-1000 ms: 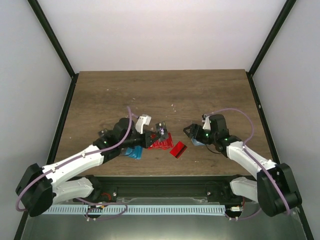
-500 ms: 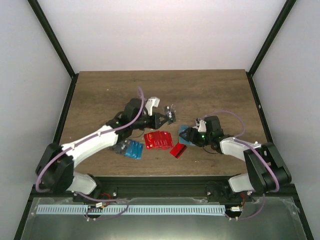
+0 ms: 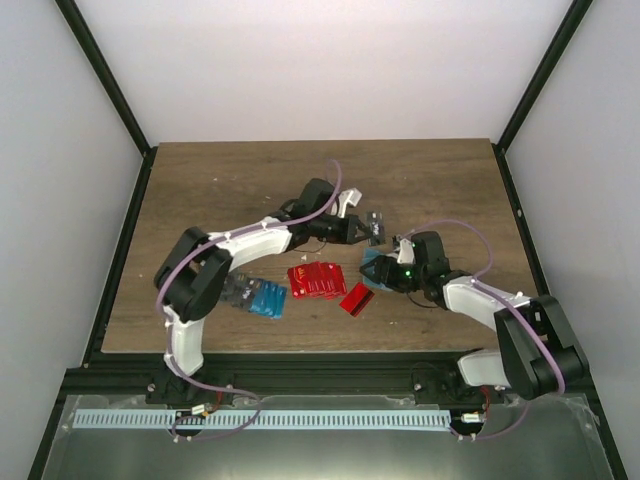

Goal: Put the credit cards into the card holder

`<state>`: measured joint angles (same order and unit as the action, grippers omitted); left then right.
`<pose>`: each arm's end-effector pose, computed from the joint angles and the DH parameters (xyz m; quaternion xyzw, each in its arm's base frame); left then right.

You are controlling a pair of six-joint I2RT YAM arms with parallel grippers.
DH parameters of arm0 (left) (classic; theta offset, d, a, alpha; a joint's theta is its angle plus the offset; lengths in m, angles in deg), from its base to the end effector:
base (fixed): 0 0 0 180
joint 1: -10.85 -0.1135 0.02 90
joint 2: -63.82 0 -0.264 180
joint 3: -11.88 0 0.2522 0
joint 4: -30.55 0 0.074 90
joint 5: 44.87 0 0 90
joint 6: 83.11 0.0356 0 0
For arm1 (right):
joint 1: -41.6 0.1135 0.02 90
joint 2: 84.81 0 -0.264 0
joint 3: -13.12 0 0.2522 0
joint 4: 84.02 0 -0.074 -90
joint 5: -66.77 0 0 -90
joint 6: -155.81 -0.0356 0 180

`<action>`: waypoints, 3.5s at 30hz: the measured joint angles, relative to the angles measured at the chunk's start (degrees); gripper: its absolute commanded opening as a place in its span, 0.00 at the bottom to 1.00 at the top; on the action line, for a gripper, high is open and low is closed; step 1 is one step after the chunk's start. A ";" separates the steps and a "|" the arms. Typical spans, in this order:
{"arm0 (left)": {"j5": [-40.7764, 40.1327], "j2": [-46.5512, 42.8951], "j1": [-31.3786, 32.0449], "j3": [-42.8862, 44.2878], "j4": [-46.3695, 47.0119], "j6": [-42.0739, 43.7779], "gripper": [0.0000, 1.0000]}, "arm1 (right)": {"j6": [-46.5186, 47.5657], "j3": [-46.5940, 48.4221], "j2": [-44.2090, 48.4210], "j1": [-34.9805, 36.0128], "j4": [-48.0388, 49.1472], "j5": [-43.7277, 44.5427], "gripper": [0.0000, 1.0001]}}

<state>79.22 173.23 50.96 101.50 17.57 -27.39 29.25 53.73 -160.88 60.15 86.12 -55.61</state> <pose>0.3176 -0.2936 0.2211 0.1829 0.8311 -0.4818 0.2092 0.2168 0.0928 0.1494 0.0344 0.8939 0.3975 0.2043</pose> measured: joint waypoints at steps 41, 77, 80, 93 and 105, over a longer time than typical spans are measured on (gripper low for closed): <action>5.07 19.47 4.66 5.18 7.37 -0.22 0.04 | 3.45 8.35 15.96 -5.07 -26.08 22.53 0.79; -4.22 9.51 4.46 -1.81 -1.09 7.10 0.04 | -0.57 0.98 3.10 -8.35 -15.45 21.99 0.54; -5.62 7.04 4.46 -3.85 -1.51 7.04 0.04 | -0.52 1.01 5.79 -8.35 -17.70 21.90 0.54; -7.19 -2.80 4.46 -9.11 -3.96 6.99 0.04 | 0.09 1.07 11.80 -8.15 -16.87 10.25 0.57; -10.08 -3.41 4.44 -16.63 -5.73 7.93 0.04 | 1.20 1.18 4.07 -7.89 -11.23 4.55 0.57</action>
<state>69.14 169.82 55.40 84.87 11.84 -19.46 30.45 54.92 -156.81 52.26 74.88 -51.07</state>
